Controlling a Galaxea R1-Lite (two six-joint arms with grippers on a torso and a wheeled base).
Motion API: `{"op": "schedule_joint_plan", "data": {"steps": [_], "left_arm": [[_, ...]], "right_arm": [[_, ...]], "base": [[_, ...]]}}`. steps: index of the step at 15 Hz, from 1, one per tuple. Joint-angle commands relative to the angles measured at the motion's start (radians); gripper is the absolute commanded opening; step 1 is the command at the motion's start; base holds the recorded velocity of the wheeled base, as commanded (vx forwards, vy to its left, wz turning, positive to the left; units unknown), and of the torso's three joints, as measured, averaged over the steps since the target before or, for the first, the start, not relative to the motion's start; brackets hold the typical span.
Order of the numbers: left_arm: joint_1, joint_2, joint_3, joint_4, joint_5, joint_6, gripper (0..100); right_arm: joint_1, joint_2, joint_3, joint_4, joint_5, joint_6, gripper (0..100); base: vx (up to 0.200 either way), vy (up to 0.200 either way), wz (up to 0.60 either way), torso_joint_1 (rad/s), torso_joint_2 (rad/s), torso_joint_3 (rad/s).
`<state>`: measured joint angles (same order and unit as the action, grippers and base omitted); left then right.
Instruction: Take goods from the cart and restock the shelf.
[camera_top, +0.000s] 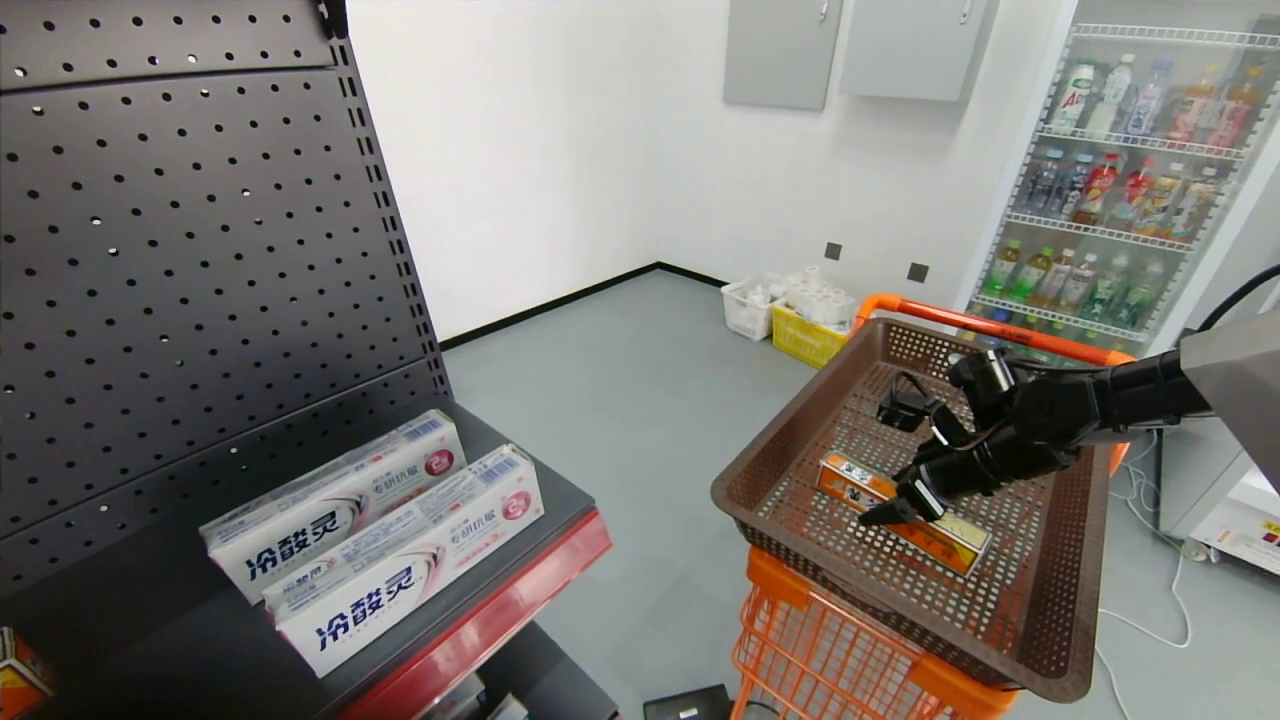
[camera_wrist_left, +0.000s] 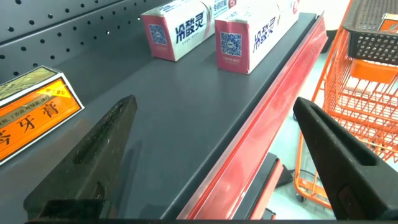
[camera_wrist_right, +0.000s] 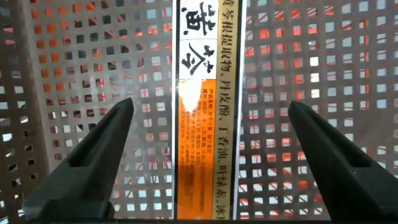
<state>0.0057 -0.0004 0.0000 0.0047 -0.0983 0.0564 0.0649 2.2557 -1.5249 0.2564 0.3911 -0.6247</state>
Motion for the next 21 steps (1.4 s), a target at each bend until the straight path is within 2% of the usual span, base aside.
{"op": "schedule_joint_plan", "data": {"steps": [1, 9, 10, 17, 21], "left_arm": [[0.0, 0.0, 0.0, 0.0, 0.0, 0.0, 100], [0.0, 0.0, 0.0, 0.0, 0.0, 0.0, 100], [0.0, 0.0, 0.0, 0.0, 0.0, 0.0, 100], [0.0, 0.0, 0.0, 0.0, 0.0, 0.0, 100], [0.0, 0.0, 0.0, 0.0, 0.0, 0.0, 100]], "right_arm": [[-0.002, 0.011, 0.002, -0.005, 0.0, -0.001, 100], [-0.008, 0.028, 0.0, -0.029, -0.018, -0.049, 100], [-0.005, 0.03, -0.001, -0.029, -0.02, -0.049, 0], [0.006, -0.001, -0.001, -0.02, -0.02, -0.036, 0], [0.001, -0.085, 0.005, -0.023, -0.018, 0.033, 0]], "base": [[0.0, 0.0, 0.0, 0.0, 0.0, 0.0], [0.0, 0.0, 0.0, 0.0, 0.0, 0.0], [0.0, 0.0, 0.0, 0.0, 0.0, 0.0], [0.0, 0.0, 0.0, 0.0, 0.0, 0.0], [0.0, 0.0, 0.0, 0.0, 0.0, 0.0]]}}
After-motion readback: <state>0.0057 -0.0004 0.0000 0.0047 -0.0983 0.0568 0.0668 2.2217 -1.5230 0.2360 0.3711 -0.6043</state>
